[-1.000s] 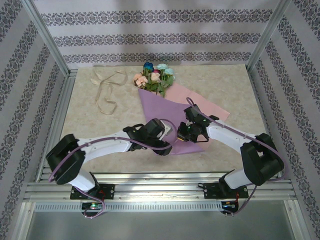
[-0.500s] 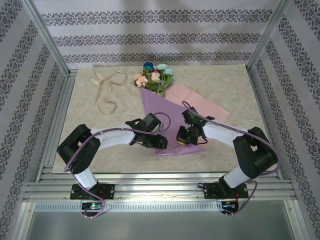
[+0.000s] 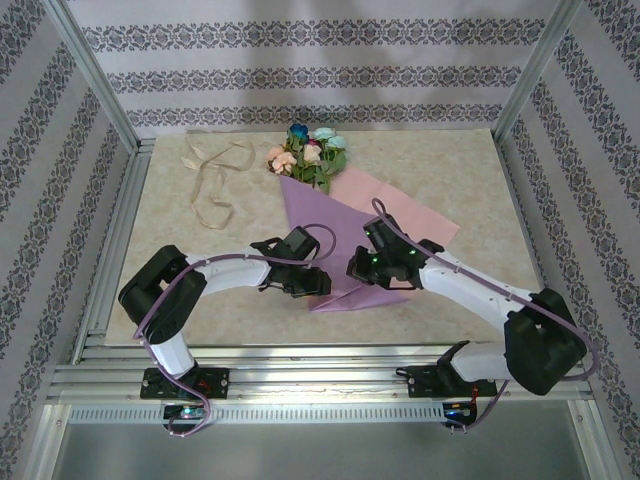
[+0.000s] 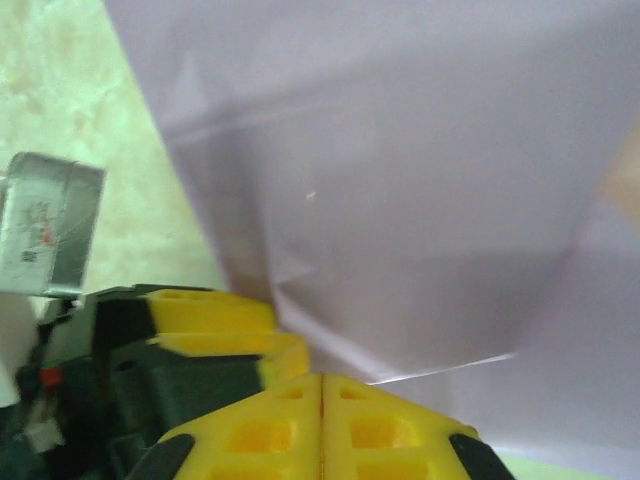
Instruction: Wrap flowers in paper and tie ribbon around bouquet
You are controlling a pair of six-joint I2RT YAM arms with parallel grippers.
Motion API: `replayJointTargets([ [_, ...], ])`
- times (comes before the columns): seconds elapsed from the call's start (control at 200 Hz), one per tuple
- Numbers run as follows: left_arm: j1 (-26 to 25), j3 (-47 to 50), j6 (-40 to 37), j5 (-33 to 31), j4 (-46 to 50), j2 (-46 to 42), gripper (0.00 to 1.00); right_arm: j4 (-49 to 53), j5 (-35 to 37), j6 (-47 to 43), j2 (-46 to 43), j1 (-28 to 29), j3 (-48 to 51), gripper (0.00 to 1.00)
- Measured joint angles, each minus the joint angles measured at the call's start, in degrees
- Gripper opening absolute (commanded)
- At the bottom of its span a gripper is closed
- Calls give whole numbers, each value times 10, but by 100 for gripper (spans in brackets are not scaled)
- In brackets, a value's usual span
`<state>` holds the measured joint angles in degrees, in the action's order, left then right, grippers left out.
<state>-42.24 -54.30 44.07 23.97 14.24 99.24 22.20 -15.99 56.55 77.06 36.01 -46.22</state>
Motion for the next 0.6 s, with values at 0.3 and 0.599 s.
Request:
replayJointTargets([
  [0.3, 12, 15, 16, -4, -5, -4, 42, -104, -52, 103, 147, 26, 7, 0],
  [0.599, 87, 18, 67, 19, -28, -21, 51, -114, -62, 105, 183, 28, 11, 0],
])
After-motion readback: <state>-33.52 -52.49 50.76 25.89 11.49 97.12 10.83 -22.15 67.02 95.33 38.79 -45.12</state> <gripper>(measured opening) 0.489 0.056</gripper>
